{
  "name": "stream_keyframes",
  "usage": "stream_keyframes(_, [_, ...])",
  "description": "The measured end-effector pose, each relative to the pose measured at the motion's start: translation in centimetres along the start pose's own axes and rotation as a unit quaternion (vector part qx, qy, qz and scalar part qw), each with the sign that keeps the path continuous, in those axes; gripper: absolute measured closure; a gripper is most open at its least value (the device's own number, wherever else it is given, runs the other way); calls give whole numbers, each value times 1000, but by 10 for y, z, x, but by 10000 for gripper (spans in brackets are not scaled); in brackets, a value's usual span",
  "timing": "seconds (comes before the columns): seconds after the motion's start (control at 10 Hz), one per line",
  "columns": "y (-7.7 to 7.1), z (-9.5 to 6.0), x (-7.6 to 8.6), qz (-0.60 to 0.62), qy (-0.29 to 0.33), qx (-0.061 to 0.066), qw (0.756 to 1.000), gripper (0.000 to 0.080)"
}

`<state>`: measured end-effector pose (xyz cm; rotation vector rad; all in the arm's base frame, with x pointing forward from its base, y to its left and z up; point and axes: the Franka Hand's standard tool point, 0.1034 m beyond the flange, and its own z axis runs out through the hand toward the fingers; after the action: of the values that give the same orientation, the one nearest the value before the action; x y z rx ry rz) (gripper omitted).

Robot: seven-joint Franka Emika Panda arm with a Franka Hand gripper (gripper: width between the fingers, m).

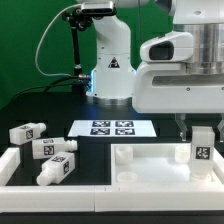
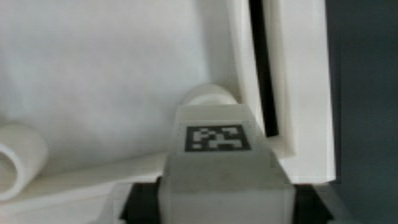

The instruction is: Assemble one leg

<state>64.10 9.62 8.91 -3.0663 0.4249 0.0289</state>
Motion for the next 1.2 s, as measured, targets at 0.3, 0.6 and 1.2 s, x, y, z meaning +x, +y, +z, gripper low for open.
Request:
stream_keyframes(0.3, [-2, 1, 0, 200, 15, 11, 980, 514])
stream_keyframes(0.6, [-6, 2, -1, 434, 7, 38, 900, 514])
stream_keyframes(1.2, [-11, 4, -6, 386, 13, 23, 922, 212])
